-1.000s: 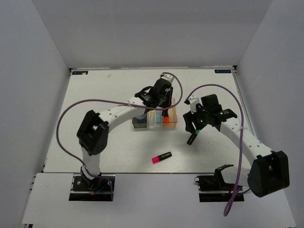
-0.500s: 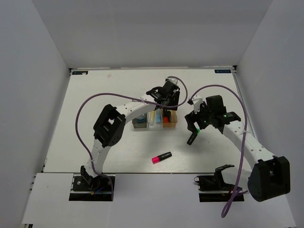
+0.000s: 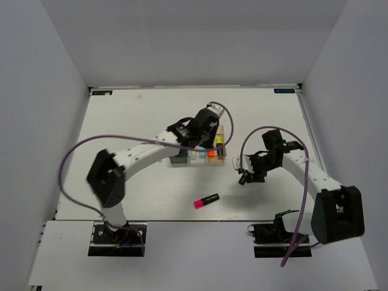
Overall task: Sort the stationery into containers
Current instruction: Pick up the stationery from the center of the board.
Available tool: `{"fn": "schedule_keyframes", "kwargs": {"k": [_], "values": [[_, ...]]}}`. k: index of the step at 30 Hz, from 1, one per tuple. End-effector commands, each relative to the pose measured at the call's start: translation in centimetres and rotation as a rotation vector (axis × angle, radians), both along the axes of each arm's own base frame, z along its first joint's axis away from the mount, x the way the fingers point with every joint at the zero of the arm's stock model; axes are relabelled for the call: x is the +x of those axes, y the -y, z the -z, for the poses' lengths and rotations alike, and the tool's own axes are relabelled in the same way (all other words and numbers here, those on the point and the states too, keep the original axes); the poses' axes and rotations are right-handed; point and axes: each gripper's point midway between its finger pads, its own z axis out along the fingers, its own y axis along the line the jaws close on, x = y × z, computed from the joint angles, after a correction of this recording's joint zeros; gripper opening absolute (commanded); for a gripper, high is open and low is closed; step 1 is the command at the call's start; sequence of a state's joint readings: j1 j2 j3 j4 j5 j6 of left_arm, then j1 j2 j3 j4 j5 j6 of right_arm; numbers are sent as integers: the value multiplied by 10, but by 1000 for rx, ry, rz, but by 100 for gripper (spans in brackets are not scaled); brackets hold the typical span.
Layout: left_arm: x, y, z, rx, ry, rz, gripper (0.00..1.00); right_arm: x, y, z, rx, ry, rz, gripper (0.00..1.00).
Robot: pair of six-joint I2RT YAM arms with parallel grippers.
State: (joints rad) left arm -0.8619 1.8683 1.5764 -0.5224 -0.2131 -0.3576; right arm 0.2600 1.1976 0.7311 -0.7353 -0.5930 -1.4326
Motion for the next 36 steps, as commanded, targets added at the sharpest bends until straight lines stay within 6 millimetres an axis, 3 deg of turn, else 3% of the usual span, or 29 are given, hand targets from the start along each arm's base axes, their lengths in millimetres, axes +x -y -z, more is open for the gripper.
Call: {"fn": "schedule_keyframes", "kwargs": {"k": [1, 2, 4, 5, 6, 7, 8, 10, 12, 13, 14, 16, 20, 29, 33, 35, 36], "values": [[-66, -24, -53, -11, 73, 179, 35, -12, -6, -25, 21, 111, -424, 64], [-76, -30, -50, 2, 63, 196, 55, -12, -4, -24, 12, 62, -454, 64], [-116, -56, -31, 39, 9, 246, 73, -8, 1, -27, -19, 81, -524, 64], [-129, -68, -11, 72, -22, 256, 75, -5, 1, -22, -27, 68, -554, 64], [-144, -82, -11, 51, -20, 249, 75, 0, 2, -23, -35, 84, -573, 64], [-154, -94, 7, 70, -50, 246, 76, -3, 5, -16, -53, 51, -595, 64], [-159, -100, 2, 39, -40, 230, 76, 2, 4, -15, -55, 75, -660, 62], [-175, -118, 23, 36, -69, 206, 76, 0, 12, -2, -99, 32, -702, 61], [-180, -125, 19, -10, -50, 173, 76, 0, 16, 10, -109, 17, -731, 60], [-187, -135, 27, -14, -49, 165, 76, 12, 14, 16, -124, 67, -729, 60], [-186, -140, 30, -7, -39, 148, 76, 8, 15, 25, -125, 49, -714, 60], [-189, -146, 35, -13, -41, 132, 76, 26, 10, 32, -135, 119, -686, 60], [-195, -153, 47, 13, -64, 126, 80, 40, 7, 43, -136, 137, -641, 60], [-198, -167, 59, 49, -67, 89, 83, 42, 18, 71, -202, 104, -640, 60], [-199, -173, 61, 56, -72, 74, 83, 28, 32, 83, -261, 34, -697, 47], [-200, -176, 64, 50, -73, 64, 83, 20, 38, 86, -275, -1, -710, 20], [-201, -176, 64, 47, -74, 64, 83, 18, 38, 86, -276, -5, -712, 13]]}}
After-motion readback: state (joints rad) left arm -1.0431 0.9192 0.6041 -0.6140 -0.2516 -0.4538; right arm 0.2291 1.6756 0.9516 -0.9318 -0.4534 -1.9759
